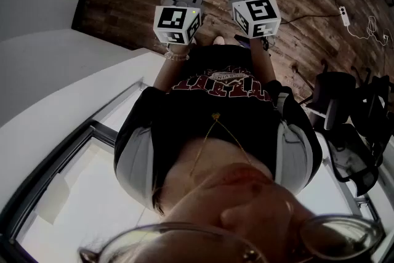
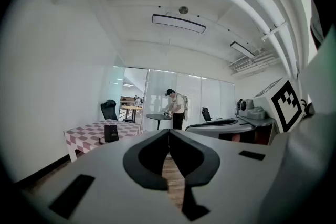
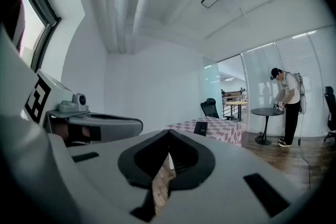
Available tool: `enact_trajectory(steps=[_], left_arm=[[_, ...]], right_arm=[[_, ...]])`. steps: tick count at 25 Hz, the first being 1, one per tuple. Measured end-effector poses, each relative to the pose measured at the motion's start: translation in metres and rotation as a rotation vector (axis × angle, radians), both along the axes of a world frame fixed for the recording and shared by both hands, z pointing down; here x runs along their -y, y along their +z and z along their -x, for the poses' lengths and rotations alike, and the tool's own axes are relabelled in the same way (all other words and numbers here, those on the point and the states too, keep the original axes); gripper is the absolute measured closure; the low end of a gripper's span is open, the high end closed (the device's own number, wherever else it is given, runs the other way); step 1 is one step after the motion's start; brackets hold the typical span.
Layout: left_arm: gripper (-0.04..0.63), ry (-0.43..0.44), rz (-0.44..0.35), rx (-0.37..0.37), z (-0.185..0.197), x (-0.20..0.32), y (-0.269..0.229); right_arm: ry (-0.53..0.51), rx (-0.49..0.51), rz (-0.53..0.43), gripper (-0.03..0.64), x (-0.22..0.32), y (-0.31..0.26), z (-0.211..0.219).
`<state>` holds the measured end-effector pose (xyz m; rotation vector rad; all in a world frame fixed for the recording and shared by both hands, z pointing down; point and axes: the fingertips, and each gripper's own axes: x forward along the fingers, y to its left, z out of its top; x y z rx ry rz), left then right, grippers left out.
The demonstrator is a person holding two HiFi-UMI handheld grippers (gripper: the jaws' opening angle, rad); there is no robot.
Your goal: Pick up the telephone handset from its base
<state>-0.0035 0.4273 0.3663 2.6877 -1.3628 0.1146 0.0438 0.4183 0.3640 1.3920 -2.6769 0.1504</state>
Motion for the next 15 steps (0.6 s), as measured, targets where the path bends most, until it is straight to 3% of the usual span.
enact_trajectory(steps=[15], left_arm=[[0.584,0.001,0.015,0.008,-0.023,-0.001,0.009]], right_arm=[[-0.052,-0.001,0.012,0.6,-0.004,0.01,-0.016]])
